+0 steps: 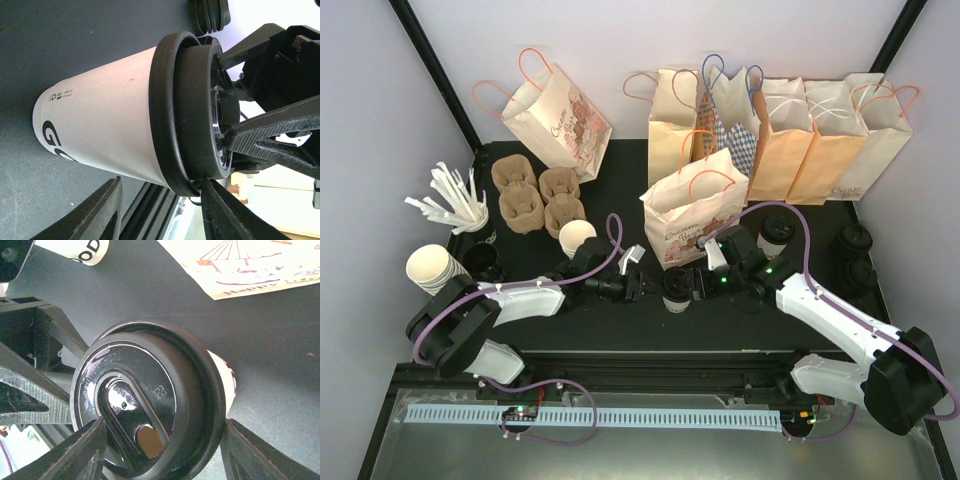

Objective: Pack the takeout coffee

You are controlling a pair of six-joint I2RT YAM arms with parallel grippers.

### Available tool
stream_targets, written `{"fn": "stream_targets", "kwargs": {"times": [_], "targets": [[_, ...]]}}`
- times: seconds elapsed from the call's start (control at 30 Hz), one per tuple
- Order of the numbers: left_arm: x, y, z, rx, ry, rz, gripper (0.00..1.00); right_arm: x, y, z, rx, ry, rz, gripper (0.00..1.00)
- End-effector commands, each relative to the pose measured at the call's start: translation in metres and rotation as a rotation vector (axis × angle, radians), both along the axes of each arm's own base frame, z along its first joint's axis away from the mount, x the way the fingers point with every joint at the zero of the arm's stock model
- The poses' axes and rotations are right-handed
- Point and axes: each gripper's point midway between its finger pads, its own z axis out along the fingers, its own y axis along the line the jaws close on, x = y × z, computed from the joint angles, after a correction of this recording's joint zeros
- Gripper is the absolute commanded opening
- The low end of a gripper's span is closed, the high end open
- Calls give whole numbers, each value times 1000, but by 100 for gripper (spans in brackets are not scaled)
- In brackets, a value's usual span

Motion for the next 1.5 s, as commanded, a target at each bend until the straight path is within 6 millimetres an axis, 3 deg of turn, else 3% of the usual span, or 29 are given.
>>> {"fn": "stream_targets", "kwargs": {"times": [0.0, 0.27, 0.57, 1.1, 1.23, 1.47], "targets": [[7, -5, 11, -35, -38, 2, 47, -11, -2, -12, -40, 29, 35, 64], [10, -7, 10, -34, -31, 7, 41, -9, -3, -14, -52, 31, 28, 64], [14, -4, -14, 43, -14, 18, 31, -7, -8, -16, -60, 18, -8, 64], [8, 5, -50, 181, 9, 16, 30, -10, -13, -30, -72, 53, -40, 64], [8, 4, -46, 172, 3, 16, 32, -9, -12, -21, -52, 36, -48, 67], [17, 2, -12, 159, -80, 23, 44, 2, -20, 13, -27, -55, -104, 80]]}}
